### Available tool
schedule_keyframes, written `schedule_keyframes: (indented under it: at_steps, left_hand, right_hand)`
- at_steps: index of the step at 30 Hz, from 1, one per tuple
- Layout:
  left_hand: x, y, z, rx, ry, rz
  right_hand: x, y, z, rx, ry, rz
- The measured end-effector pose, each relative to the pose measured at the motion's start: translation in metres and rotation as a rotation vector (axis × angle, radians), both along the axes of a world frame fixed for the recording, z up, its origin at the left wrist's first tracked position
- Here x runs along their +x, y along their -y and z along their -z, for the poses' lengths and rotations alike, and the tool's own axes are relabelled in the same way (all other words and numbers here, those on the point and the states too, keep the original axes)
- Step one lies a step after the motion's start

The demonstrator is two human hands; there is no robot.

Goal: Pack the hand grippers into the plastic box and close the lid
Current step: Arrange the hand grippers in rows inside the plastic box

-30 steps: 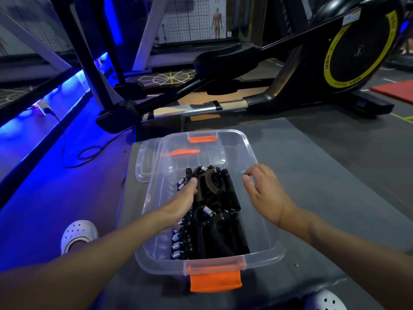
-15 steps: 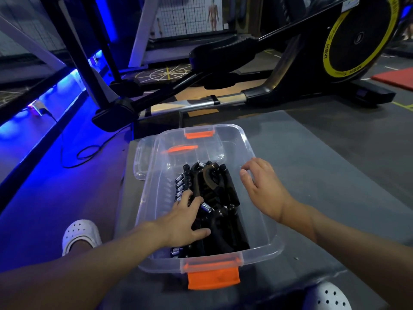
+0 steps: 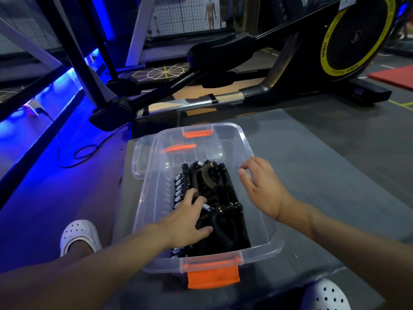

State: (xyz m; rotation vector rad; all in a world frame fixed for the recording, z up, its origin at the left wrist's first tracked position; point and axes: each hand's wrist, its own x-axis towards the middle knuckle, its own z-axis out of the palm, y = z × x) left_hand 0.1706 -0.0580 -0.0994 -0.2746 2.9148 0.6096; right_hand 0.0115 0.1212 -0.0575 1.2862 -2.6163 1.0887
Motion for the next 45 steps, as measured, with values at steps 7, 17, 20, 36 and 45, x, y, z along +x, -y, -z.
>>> schedule_keyframes:
  at_steps: [7,17,20,36,45]
  left_hand:
    - [-0.004,0.002,-0.005,-0.011,-0.015,-0.064]
    - [-0.002,0.011,-0.042,-0.075,-0.280,-0.020]
    - [0.004,0.033,-0.060,-0.234,-0.382,-0.059]
    - [0.015,0.044,-0.055,-0.237,-0.347,-0.179]
    - [0.016,0.044,-0.055,-0.191,-0.354,-0.184]
  right_hand:
    - [0.000,-0.001,0.001,0.006,0.027,0.000]
    - [0.013,0.006,-0.011,0.492,-0.534,-0.146]
    - [0.014,0.011,-0.018,0.713,-0.515,-0.308]
    - [0.053,0.085,0.028,0.731,-0.289,-0.500]
    - [0.042,0.097,0.039,0.661,-0.084,-0.396]
